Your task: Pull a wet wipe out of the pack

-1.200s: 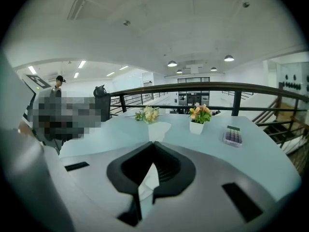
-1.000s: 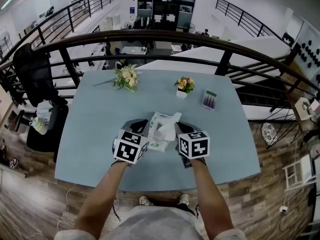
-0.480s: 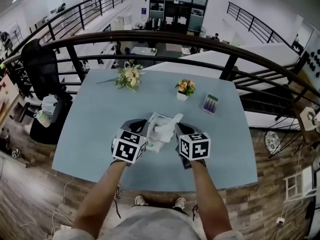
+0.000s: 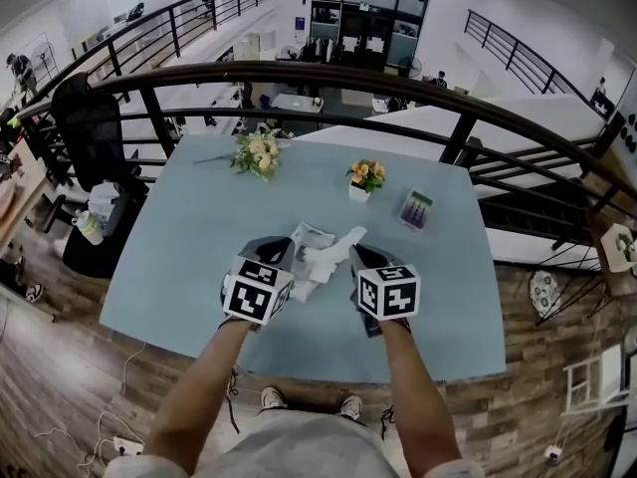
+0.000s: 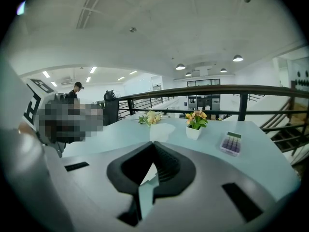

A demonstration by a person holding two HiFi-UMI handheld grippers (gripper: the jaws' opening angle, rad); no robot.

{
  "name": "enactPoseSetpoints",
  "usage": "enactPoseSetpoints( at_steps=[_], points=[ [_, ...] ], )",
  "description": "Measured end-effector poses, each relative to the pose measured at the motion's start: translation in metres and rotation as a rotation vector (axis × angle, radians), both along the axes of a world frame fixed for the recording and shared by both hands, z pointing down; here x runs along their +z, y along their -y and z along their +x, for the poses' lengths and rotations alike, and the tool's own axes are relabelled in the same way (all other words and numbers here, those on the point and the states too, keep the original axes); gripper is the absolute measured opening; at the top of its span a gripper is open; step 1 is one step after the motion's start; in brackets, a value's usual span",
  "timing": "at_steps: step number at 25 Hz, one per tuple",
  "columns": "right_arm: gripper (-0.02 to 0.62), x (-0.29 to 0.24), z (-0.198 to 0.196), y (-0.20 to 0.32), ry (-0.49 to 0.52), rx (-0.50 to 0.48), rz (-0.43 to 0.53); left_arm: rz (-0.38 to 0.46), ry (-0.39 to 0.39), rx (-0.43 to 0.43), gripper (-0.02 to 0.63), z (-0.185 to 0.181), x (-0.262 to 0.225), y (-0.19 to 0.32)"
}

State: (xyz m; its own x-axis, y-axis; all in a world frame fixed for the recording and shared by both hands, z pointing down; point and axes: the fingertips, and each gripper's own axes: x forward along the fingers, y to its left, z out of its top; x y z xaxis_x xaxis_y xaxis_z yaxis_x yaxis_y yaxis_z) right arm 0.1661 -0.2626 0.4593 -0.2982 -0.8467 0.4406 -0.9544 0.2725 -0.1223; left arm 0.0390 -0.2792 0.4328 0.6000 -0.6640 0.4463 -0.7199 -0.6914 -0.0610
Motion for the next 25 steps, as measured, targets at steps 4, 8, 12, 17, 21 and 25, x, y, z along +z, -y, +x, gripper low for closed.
enactPoseSetpoints(
  at_steps=[4,8,12,17,21,25],
  points=[
    [0.006,-0.003,0.01,-0.004,-0.001,-0.006,0.004,0.002,0.002,-0.006,-0.006,0.01,-0.002,-0.005],
    [0.007,-0.005,0.021,-0.007,-0.001,-0.01,0.01,0.005,0.001,-0.009,-0.006,0.021,-0.004,-0.008],
    [0.006,-0.009,0.033,-0.009,-0.003,-0.009,0.017,0.009,-0.001,-0.008,-0.006,0.033,-0.007,-0.01],
    [0.006,-0.012,0.052,-0.012,0.0,0.004,0.024,0.016,0.002,0.0,-0.006,0.049,-0.01,-0.01],
    [0.006,-0.016,0.069,-0.014,0.006,0.024,0.03,0.024,0.004,0.008,-0.006,0.062,-0.015,-0.01],
    [0.006,-0.023,0.086,-0.017,0.007,0.048,0.055,0.038,0.0,0.021,-0.006,0.075,-0.019,-0.008]
  ],
)
